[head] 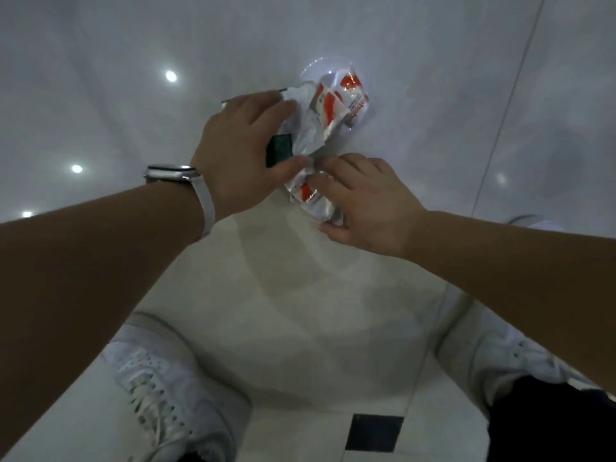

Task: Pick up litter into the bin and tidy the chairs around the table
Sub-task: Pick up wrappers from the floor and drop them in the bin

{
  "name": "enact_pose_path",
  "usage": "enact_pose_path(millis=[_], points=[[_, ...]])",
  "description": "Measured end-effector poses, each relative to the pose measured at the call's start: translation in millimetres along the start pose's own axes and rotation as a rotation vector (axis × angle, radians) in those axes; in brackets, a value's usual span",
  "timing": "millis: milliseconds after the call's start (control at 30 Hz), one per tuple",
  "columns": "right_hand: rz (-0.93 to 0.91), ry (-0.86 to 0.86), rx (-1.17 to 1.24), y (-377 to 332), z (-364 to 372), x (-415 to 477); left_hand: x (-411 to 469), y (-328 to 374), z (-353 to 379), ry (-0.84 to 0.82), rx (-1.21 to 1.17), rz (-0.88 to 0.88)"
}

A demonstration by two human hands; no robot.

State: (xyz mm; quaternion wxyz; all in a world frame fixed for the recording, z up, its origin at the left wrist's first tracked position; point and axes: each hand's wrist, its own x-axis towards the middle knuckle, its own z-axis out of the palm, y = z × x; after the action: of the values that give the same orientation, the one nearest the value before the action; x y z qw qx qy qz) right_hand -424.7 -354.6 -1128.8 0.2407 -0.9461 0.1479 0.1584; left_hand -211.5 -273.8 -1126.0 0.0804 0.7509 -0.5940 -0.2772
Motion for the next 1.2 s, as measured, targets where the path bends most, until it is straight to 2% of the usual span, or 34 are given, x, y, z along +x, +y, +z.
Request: enact_pose_path(millis=[133, 300, 500, 767, 1200], points=[[-0.076, 0.122, -0.024, 6.4, 5.2, 16.8, 11.7, -0.7, 8.1, 0.056, 0.121, -0.003], [-0.101, 0.116, 0.052, 16.9, -8.4, 20.1, 19.6, 1.3, 3.2, 0.126, 0.101, 0.042], [0.049, 0.113, 0.143, 6.1, -72.9, -2.0, -1.5, 21.6, -43.3, 0.152, -0.122, -0.186], [0.227, 0.226, 0.268, -44.8, -216.3, -19.5, -42.8, 85.0, -178.3, 0.290, -0.285, -0.316], [0.240, 0.289, 0.321, -185.8, -494.5, -66.6, -135.9, 203.5, -449.8, 0.563, -0.498, -0.522]])
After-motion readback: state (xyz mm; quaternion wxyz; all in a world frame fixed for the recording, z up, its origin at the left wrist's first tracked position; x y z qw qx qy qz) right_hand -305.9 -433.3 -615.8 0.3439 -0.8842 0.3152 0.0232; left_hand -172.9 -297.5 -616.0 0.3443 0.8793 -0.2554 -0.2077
